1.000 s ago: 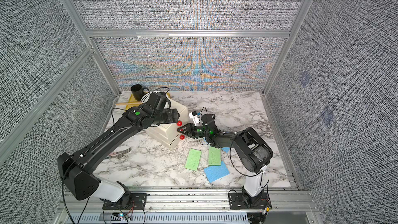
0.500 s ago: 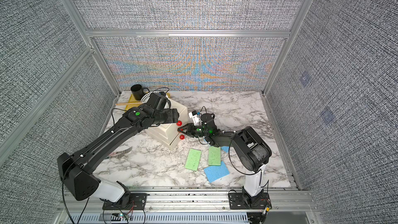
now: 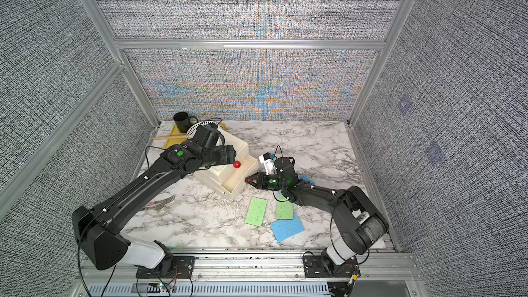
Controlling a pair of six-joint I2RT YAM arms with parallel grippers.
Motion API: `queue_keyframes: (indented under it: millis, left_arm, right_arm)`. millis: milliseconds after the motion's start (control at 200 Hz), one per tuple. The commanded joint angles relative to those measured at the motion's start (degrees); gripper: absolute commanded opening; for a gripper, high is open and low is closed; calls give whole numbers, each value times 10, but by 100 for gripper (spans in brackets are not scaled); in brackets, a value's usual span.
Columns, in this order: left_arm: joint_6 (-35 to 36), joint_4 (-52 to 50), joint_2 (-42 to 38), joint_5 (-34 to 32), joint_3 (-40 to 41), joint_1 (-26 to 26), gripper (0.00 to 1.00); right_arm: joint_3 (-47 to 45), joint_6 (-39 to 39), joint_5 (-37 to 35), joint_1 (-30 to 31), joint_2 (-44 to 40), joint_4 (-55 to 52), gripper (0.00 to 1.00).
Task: Please put the sticky notes in the drawer by color
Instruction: Open the drawer in the storage box.
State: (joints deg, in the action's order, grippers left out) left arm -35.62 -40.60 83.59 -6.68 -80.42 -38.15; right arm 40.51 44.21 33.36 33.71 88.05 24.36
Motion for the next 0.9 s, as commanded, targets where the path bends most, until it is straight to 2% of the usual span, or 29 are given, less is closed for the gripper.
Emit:
queue_keyframes:
  millis: [0, 45, 95, 195, 335, 415, 510, 616, 661, 706, 801, 896]
  left_arm:
    - [-11, -71, 6, -10, 7, 2, 85]
    - [-10, -69, 8, -8, 7, 2, 85]
    - [-8, -68, 9, -6, 4, 2, 86]
    - [0, -68, 11, -3, -3, 2, 86]
    - [23, -68, 1, -3, -11, 2, 87]
    - [35, -65, -12, -9, -11, 2, 87]
    - [53, -49, -38, -4, -2, 0, 88]
    - [71, -22, -68, 5, 18, -2, 88]
    - [74, -12, -78, 6, 28, -2, 90]
    - [84, -1, -89, 16, 38, -3, 99]
    - [103, 9, -101, 27, 53, -11, 100]
    - [118, 12, -104, 39, 63, -21, 100]
  right_arm:
    - [-5, -55, -35, 1, -30, -116, 11]
    - [-2, -64, -45, 1, -49, -149, 18]
    - [6, -69, -65, 0, -69, -197, 36]
    - [34, -73, -123, 0, -116, -315, 51]
    - [75, -39, -241, -32, -185, -501, 58]
    - [72, -29, -280, -100, -209, -582, 59]
    - [58, -56, -266, -206, -207, -642, 61]
    - [33, -92, -217, -279, -192, -659, 65]
    - [31, -97, -204, -288, -190, -654, 66]
    - [28, -93, -201, -291, -189, -645, 66]
    - [27, -83, -189, -292, -169, -613, 66]
    - [38, -84, -189, -291, -109, -600, 65]
